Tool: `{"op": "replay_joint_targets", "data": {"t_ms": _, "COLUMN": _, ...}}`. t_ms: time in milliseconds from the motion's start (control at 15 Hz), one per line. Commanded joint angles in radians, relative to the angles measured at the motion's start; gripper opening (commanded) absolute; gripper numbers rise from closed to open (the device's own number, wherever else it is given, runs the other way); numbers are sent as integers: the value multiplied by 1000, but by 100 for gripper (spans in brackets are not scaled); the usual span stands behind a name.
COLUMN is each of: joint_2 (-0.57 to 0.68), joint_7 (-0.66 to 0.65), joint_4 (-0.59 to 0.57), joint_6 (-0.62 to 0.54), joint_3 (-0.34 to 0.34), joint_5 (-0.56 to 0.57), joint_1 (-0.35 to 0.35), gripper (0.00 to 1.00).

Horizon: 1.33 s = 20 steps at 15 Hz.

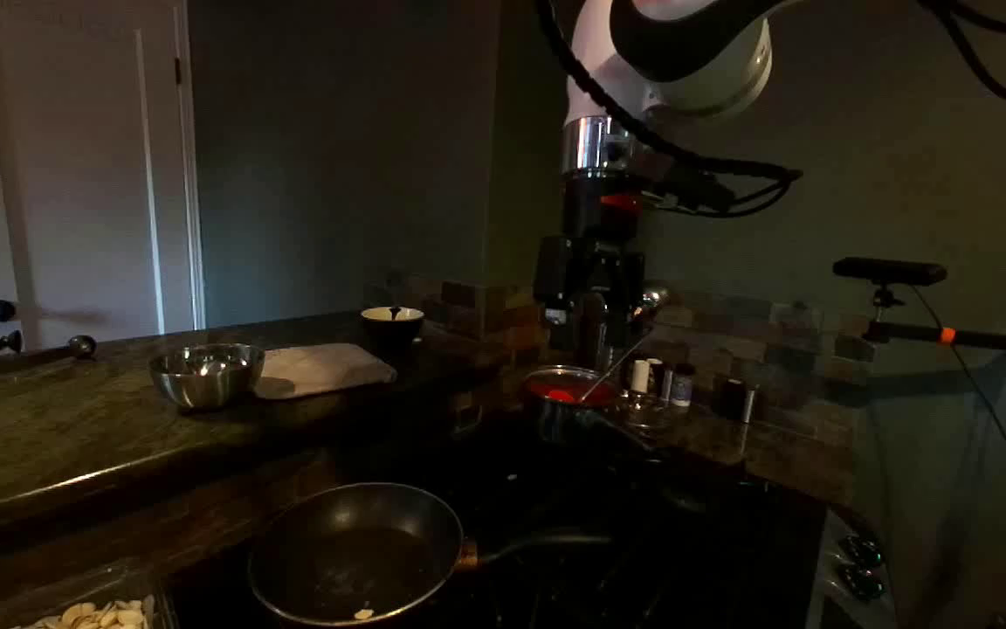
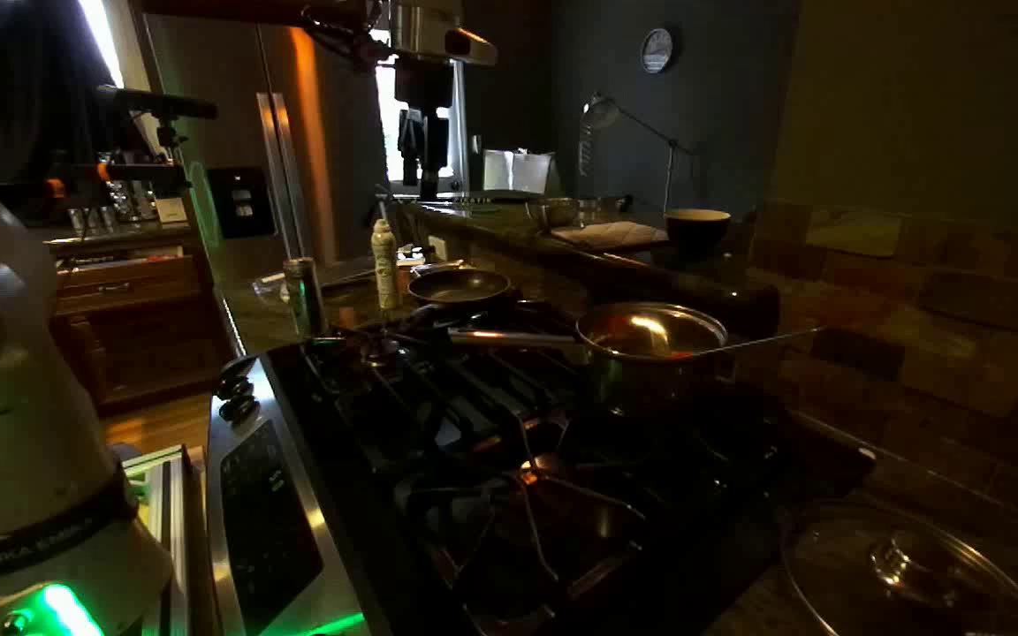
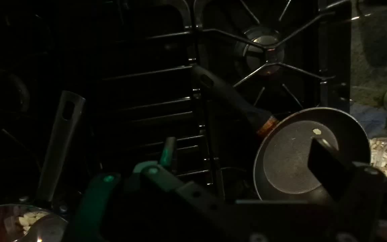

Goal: Put the silver bowl on the stove

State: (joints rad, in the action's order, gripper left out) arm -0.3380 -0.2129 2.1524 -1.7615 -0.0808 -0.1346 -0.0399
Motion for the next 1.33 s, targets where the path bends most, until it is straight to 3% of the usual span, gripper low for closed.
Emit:
{"op": "replay_joint_targets", "data": {"t_ms": 0, "joint_2": 1, "joint_7": 0, "joint_4": -3, "joint_6": 3, "joint_3": -1, "joint_5": 0, "joint_1": 1, "gripper": 100}}
{"op": "replay_joint_targets", "data": {"t_ms": 600, "joint_2": 21, "joint_7": -35, "joint_4": -16, "joint_6": -19, "joint_3": -3, "joint_5": -36, "joint_1": -1, "gripper": 100}}
{"op": "replay_joint_targets", "data": {"t_ms": 933, "joint_2": 144, "joint_7": -132, "joint_4": -112, "joint_6": -225, "joint_3": -45, "joint_5": -115, "joint_1": -21, "gripper": 100}}
{"op": "replay_joint_targets", "data": {"t_ms": 1267, "joint_2": 361, "joint_7": -401, "joint_4": -351, "joint_6": -443, "joint_3": -112, "joint_5": 7, "joint_1": -42, "gripper": 100}}
